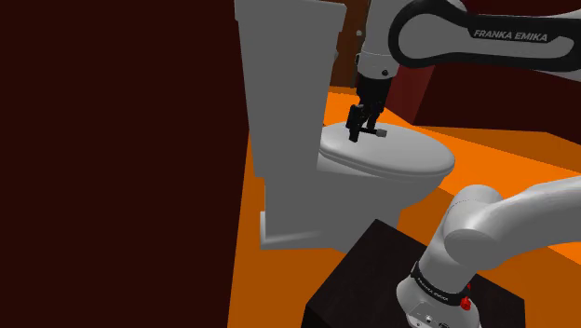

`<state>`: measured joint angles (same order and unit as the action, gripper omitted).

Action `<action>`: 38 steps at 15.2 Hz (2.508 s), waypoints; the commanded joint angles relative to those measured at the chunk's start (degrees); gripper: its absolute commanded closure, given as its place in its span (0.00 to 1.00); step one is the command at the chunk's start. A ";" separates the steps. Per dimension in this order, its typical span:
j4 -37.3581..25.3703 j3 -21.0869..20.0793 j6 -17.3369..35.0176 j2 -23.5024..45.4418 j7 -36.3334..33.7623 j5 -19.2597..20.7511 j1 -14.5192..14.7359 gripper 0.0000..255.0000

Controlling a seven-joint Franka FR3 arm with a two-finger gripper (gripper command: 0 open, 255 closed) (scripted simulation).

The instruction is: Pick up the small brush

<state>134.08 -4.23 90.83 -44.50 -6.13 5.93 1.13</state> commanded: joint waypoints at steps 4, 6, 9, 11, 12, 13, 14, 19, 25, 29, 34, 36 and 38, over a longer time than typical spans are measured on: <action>0.00 4.21 1.26 1.51 5.67 2.60 -0.87 0.00; -0.41 6.98 2.21 2.97 9.39 4.26 -1.42 0.00; -1.63 11.05 3.74 5.81 14.91 6.52 -2.15 0.00; -2.85 13.70 4.82 8.12 18.57 7.81 -2.55 0.00; -3.57 15.00 5.37 9.39 20.39 8.37 -2.73 0.00; -4.37 16.29 5.92 10.74 22.22 8.87 -2.89 0.00; -5.25 17.56 6.48 12.16 24.05 9.31 -3.03 0.00; -10.79 23.74 9.16 20.33 33.33 10.36 -3.41 0.00; -19.95 30.54 11.80 32.42 45.16 8.44 -3.76 0.00; -19.36 31.52 14.36 34.54 46.68 7.91 -4.06 0.00; -16.28 31.81 17.85 35.00 46.29 8.00 -4.19 0.00; -16.41 31.80 17.78 35.08 46.30 7.95 -4.17 1.00; -16.37 31.80 17.81 35.05 46.29 7.97 -4.17 1.00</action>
<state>117.63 27.50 108.55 -9.54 40.15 13.87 -3.00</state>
